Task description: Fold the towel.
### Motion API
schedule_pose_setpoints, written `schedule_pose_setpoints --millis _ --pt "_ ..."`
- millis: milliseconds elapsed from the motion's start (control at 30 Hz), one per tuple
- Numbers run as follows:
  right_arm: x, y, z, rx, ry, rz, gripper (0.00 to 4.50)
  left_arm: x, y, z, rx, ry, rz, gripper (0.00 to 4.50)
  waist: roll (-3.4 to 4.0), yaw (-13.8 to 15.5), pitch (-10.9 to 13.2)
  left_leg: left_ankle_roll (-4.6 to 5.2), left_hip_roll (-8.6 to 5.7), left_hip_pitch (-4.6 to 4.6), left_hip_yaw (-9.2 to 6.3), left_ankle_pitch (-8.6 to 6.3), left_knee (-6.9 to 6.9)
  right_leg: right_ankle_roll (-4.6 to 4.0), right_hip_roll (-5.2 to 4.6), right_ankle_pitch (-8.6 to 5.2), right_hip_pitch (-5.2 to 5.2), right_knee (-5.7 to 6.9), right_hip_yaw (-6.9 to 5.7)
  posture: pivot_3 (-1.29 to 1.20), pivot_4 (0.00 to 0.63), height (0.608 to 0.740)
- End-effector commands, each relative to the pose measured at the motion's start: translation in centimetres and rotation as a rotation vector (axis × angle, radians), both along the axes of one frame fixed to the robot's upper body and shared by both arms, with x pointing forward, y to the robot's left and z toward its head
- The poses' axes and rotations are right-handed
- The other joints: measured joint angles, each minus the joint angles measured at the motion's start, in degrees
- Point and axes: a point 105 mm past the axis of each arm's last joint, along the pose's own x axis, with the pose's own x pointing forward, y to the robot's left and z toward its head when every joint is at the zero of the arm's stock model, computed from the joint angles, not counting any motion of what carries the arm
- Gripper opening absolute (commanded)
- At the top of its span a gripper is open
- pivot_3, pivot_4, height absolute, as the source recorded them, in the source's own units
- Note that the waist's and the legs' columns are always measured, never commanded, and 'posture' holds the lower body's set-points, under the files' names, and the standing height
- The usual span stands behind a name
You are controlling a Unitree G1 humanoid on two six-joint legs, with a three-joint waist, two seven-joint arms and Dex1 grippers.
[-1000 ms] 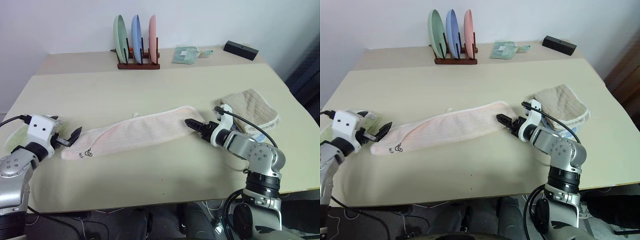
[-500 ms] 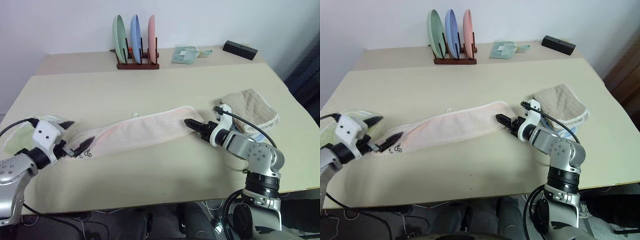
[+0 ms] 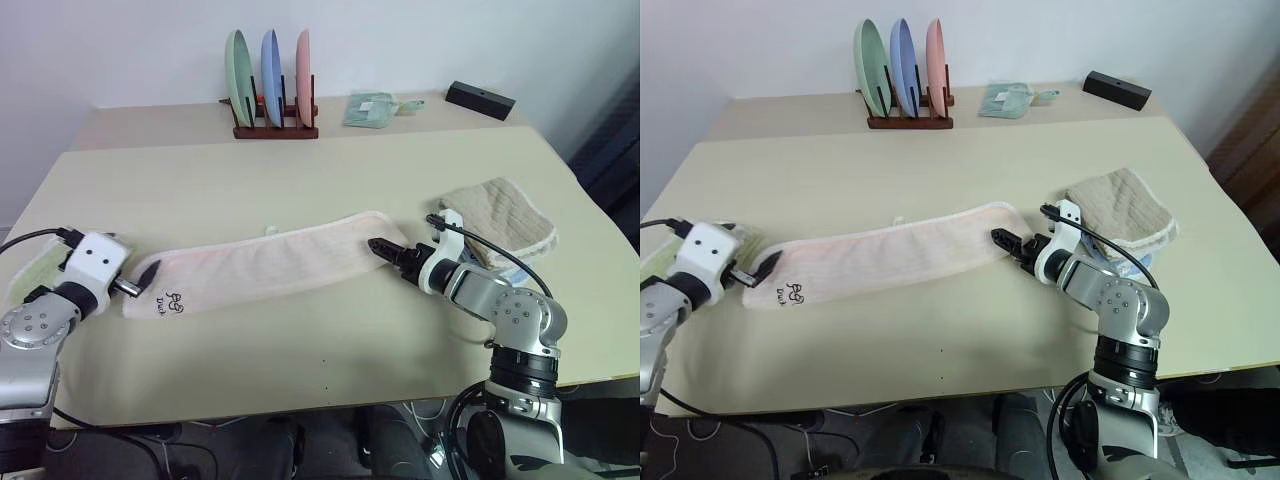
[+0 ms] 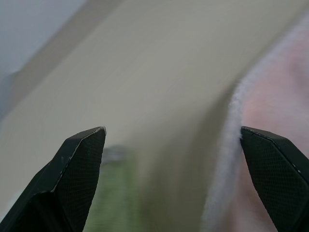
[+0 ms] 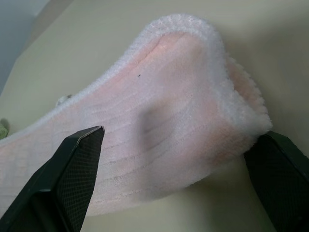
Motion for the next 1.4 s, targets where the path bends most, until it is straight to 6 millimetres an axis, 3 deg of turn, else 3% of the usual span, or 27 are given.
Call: schedule_pose_setpoints --millis 33,200,300,533,633,767,867,933,1033,1133,1200,1300,1400 --pt "-0.1 -0.5 -0.7 -0.018 0.027 -0.017 4.49 0.0 1.1 1.3 -0.003 -0.074 0.059 4.5 0.0 0.0 0.0 0.0 0.0 -0.01 0.0 0.0 0.0 0.0 0.0 0.0 0.0 0.0 0.0 0.0 0.15 0.726" --pt "-0.1 -0.3 -0.5 -0.017 0.019 -0.011 4.49 -0.2 0.6 2.2 -0.092 -0.116 0.037 4.5 -0.01 0.0 0.0 0.0 0.0 -0.01 0.0 0.0 0.0 0.0 -0.01 0.0 0.0 0.0 0.0 0.0 0.15 0.726" --pt "0.0 -0.3 -0.3 -0.004 0.011 -0.015 3.66 -0.3 0.6 3.0 -0.143 -0.155 0.034 4.5 0.0 0.0 0.0 0.0 0.0 -0.02 0.01 0.0 0.0 0.0 -0.02 0.0 -0.01 0.0 0.01 0.0 0.15 0.726" --pt "-0.1 -0.5 0.8 0.008 -0.017 -0.033 0.07 -0.2 -2.0 5.6 -0.267 -0.238 -0.081 4.5 0.03 0.0 0.1 -0.02 0.0 -0.22 0.02 0.01 0.0 0.0 -0.05 0.0 -0.25 0.01 0.02 0.0 0.15 0.726" --pt "-0.2 -1.0 1.2 -0.001 -0.03 -0.051 0.02 -0.3 -4.0 5.9 -0.329 -0.229 -0.171 4.5 0.04 0.0 0.1 -0.02 0.0 -0.23 0.02 0.01 0.0 0.0 -0.05 0.0 -0.26 0.0 0.03 0.0 0.15 0.726" --pt "-0.7 -3.4 3.2 -0.037 -0.1 -0.11 0.02 -2.2 -11.3 3.8 -0.507 -0.033 -0.482 4.5 0.09 0.1 0.1 -0.01 -0.02 -0.27 0.02 0.01 0.01 0.0 -0.06 0.0 -0.26 -0.01 0.03 0.0 0.15 0.726" --pt "-1.2 -4.8 4.7 -0.084 -0.156 -0.127 0.02 -3.4 -14.8 2.9 -0.59 0.06 -0.61 4.5 0.09 0.1 0.1 0.0 -0.06 -0.3 0.03 0.0 0.02 0.01 -0.08 0.0 -0.25 -0.05 0.04 0.0 0.15 0.726" --pt "-1.4 -5.3 5.5 -0.106 -0.182 -0.129 0.02 -3.8 -16.0 2.6 -0.617 0.09 -0.655 4.5 0.1 0.1 0.1 0.0 -0.03 -0.3 0.03 0.0 0.02 0.01 -0.05 0.0 -0.26 -0.04 0.03 0.0 0.15 0.726" --pt "-2.1 -6.4 9.1 -0.257 -0.331 -0.086 0.02 -3.4 -18.2 1.4 -0.631 0.125 -0.692 4.5 0.33 0.1 0.3 0.0 -0.01 -0.25 0.04 0.0 0.01 0.0 -0.05 0.0 -0.2 -0.02 0.03 0.0 0.15 0.726" --pt "-2.5 -5.0 11.0 -0.389 -0.432 0.049 0.02 -2.8 -18.1 1.4 -0.635 0.116 -0.684 4.5 0.34 0.0 0.3 0.02 -0.03 -0.26 0.09 0.0 0.03 0.03 -0.05 -0.02 -0.19 -0.04 0.03 0.0 0.15 0.726" --pt "-3.1 -2.5 11.3 -0.499 -0.502 0.219 0.02 -2.5 -17.6 1.4 -0.624 0.113 -0.674 4.5 0.33 -0.3 0.3 0.01 0.06 -0.2 0.1 0.0 0.0 0.02 -0.03 -0.02 -0.16 -0.04 0.03 0.0 0.15 0.726" --pt "-3.9 0.5 10.6 -0.605 -0.56 0.427 0.02 -2.2 -17.1 1.3 -0.614 0.11 -0.655 4.5 0.31 -0.2 0.3 0.01 0.1 -0.14 0.14 0.0 -0.06 0.03 -0.02 -0.03 -0.14 -0.07 0.04 0.0 0.15 0.726" --pt "-4.4 4.3 8.2 -0.696 -0.593 0.641 0.02 -2.3 -16.8 1.2 -0.601 0.113 -0.65 4.5 0.27 0.0 0.3 0.0 0.05 -0.21 0.12 0.01 0.01 0.04 -0.04 -0.03 -0.15 -0.09 0.03 0.0 0.15 0.726"
